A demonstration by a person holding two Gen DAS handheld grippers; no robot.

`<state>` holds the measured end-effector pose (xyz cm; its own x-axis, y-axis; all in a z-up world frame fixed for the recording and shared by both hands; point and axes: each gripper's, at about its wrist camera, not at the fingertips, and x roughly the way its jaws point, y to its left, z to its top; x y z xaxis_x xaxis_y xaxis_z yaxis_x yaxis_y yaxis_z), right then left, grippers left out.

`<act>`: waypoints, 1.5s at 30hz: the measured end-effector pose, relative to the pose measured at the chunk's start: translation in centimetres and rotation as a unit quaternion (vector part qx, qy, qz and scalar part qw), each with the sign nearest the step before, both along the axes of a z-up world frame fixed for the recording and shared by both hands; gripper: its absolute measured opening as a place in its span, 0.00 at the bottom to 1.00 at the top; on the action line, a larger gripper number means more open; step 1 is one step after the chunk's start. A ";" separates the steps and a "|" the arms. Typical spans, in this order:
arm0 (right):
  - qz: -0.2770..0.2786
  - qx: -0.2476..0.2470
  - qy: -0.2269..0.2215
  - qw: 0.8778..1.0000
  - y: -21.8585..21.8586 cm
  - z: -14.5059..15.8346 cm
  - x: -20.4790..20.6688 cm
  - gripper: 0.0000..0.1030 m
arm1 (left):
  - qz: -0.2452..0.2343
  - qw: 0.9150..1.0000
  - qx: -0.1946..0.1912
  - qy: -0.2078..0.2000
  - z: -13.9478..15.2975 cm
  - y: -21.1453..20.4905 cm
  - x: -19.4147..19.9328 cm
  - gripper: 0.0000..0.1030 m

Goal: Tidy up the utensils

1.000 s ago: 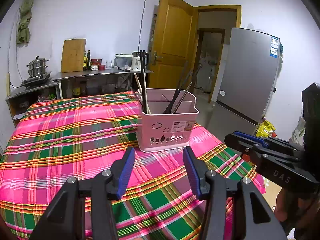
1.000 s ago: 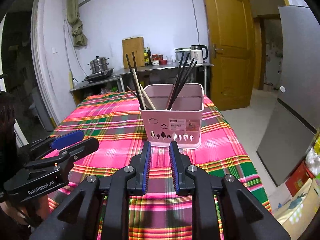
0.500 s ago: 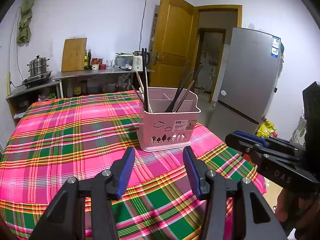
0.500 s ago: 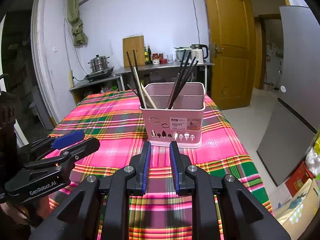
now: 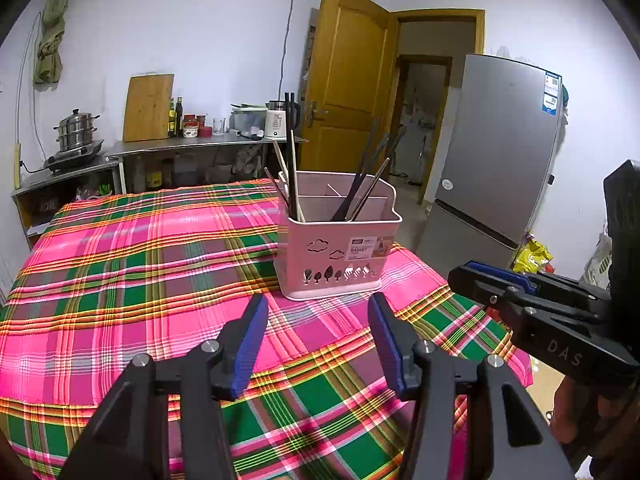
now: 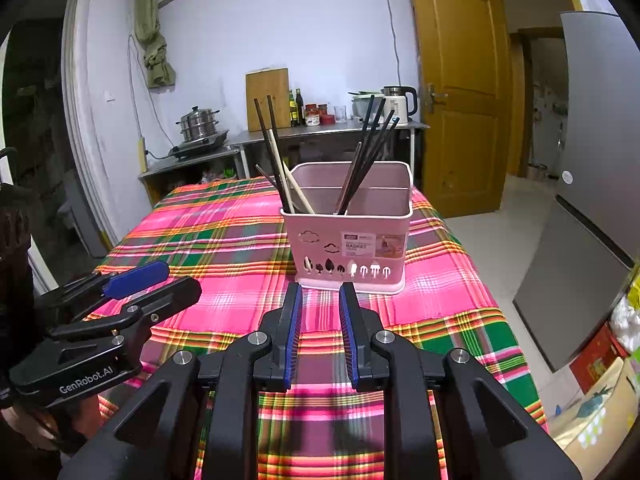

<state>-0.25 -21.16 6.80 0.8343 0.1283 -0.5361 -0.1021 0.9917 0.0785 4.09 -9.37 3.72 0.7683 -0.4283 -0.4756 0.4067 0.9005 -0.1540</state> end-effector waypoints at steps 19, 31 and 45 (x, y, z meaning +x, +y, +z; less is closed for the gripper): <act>-0.001 0.000 0.006 1.000 0.0 -0.6 0.0 0.19 | -0.004 1.000 0.004 0.001 -0.2 -0.1 -0.2 0.56; -0.002 0.000 0.009 1.000 0.0 -0.8 0.1 0.19 | -0.004 1.000 0.003 0.003 -0.2 -0.1 -0.2 0.56; -0.002 0.001 0.012 1.000 0.1 -1.0 0.2 0.19 | -0.001 1.000 0.009 0.006 -0.5 -0.3 -0.2 0.56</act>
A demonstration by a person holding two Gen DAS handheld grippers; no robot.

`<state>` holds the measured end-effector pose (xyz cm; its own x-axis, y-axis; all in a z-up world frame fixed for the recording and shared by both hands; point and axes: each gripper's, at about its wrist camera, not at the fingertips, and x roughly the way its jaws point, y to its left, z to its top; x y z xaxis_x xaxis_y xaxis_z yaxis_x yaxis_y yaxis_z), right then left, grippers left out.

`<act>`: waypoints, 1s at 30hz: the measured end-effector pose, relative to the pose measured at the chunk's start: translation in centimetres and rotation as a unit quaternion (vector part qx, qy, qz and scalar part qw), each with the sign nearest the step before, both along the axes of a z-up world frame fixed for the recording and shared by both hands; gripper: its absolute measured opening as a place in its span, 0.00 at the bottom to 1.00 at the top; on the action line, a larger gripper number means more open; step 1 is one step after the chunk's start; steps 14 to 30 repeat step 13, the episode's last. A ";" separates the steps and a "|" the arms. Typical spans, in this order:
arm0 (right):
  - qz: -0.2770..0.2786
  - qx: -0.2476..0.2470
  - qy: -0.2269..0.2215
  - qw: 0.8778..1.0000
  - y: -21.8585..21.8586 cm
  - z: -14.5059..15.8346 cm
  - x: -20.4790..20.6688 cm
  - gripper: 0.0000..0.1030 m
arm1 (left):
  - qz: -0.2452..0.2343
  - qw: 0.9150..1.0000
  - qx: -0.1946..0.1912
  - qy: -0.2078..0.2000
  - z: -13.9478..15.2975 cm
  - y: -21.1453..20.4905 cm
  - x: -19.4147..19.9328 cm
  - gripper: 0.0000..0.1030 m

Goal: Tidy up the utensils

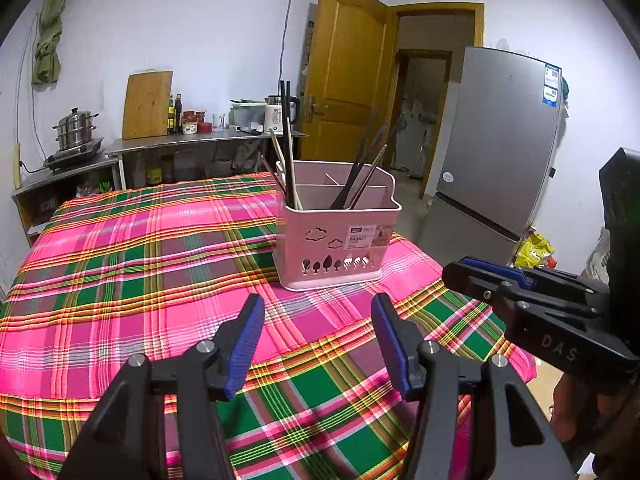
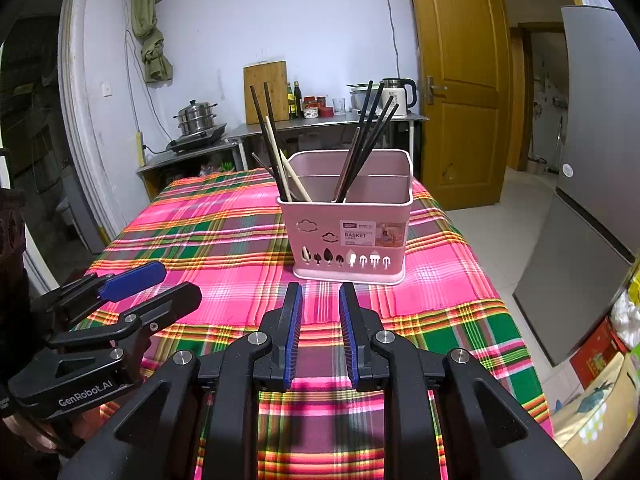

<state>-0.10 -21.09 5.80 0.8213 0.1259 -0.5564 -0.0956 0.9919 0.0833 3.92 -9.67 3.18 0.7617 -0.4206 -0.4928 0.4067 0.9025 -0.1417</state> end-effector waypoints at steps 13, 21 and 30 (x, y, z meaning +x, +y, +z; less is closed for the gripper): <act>-0.001 0.000 0.001 1.000 0.0 -0.2 0.0 0.19 | 0.003 1.000 -0.001 -0.002 -0.1 0.1 0.0 0.56; -0.001 0.000 0.001 1.000 0.0 -0.2 0.0 0.19 | 0.003 1.000 -0.001 -0.002 -0.1 0.1 0.0 0.56; -0.001 0.000 0.001 1.000 0.0 -0.2 0.0 0.19 | 0.003 1.000 -0.001 -0.002 -0.1 0.1 0.0 0.56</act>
